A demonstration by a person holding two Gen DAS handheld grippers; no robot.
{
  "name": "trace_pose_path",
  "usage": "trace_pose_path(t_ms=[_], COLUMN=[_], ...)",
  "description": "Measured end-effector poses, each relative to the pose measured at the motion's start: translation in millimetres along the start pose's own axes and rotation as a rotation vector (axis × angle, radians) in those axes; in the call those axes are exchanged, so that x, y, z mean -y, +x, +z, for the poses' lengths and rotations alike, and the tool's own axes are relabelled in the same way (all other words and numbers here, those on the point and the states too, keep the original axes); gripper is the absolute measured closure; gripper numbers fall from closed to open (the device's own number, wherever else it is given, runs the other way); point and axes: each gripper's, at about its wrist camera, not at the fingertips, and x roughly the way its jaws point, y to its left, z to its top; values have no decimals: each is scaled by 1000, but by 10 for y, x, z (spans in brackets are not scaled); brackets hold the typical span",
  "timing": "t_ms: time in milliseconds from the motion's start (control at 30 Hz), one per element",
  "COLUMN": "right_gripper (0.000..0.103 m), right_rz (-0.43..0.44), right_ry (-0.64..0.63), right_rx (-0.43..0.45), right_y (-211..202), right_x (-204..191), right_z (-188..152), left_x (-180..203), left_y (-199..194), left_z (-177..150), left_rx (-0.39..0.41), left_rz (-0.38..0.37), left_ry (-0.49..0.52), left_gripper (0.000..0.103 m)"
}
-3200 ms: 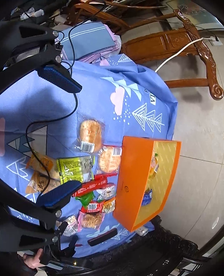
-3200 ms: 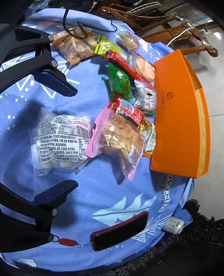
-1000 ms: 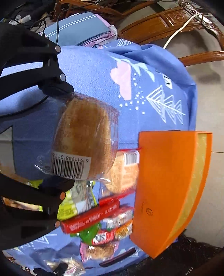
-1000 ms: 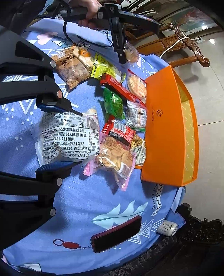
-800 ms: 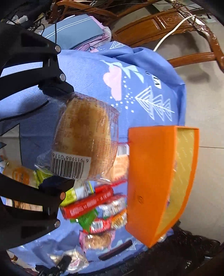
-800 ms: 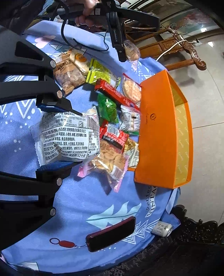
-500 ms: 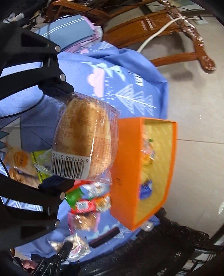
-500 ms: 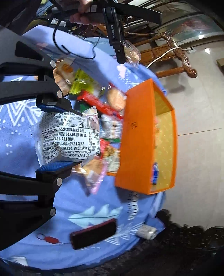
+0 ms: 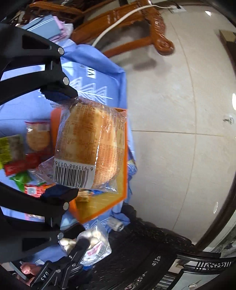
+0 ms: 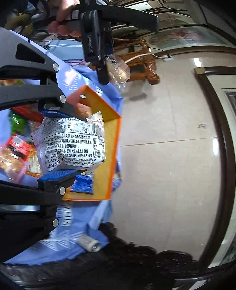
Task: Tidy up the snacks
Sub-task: 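Drop the bread loaf into the box with the left gripper while the right gripper drops the white bag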
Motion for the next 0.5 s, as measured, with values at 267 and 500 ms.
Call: trace_pose_path(t_ms=[267,500], right_gripper=[56,16], right_rz=[-1,-31], right_ry=[-19,5], right_rx=[2,-47], right_y=[368,816], right_x=[122,223], right_z=[304,421], left_x=[90,63], left_y=[325,753], left_z=[374,518], left_rx=[-9,-70], left_rz=[13,106], left_ry=[24,17], left_gripper=[32,6])
